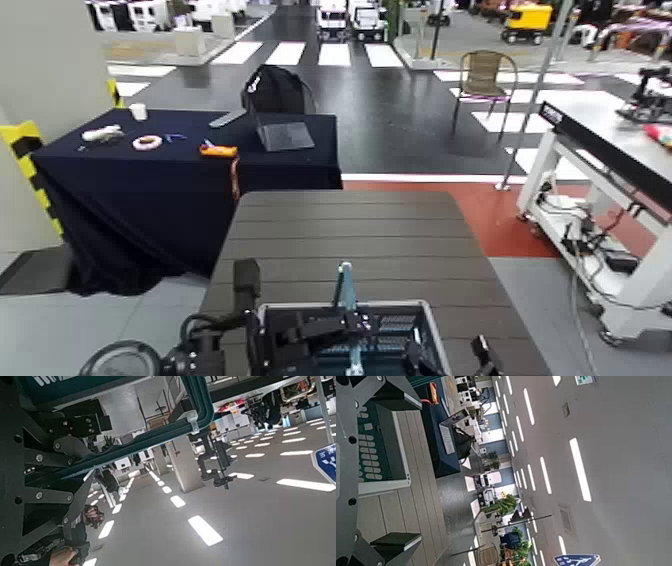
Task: Place the crate on the table.
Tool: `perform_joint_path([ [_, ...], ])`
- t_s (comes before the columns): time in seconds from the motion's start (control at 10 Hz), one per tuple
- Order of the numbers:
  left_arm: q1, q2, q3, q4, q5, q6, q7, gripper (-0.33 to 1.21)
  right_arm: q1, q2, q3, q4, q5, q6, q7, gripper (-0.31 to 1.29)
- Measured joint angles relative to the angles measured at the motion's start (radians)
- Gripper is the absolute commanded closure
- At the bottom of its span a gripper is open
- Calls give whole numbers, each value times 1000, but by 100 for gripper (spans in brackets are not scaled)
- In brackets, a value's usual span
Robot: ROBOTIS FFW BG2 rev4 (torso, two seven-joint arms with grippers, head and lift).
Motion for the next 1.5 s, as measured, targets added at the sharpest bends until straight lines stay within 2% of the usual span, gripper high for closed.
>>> perform_joint_path([
  [0.6, -31, 1, -15, 18, -1, -4, -1, 119, 0, 2, -1, 3, 0, -7, 0, 14],
  [0.9, -126, 12, -84, 107, -58, -48, -51, 119, -2, 1, -1, 7, -1, -16, 0, 14],
  [1.2, -255, 6, -173, 244, -153, -119, -139, 119, -7, -2, 4, 12, -4, -23, 0, 14],
  [1.3, -300, 2, -206, 296, -174, -148, -167, 119, -8, -3, 5, 12, -6, -24, -1, 14],
  [1.5, -380, -24, -253, 409, -224, -200, -218, 119, -9, -4, 6, 12, -7, -26, -2, 14],
])
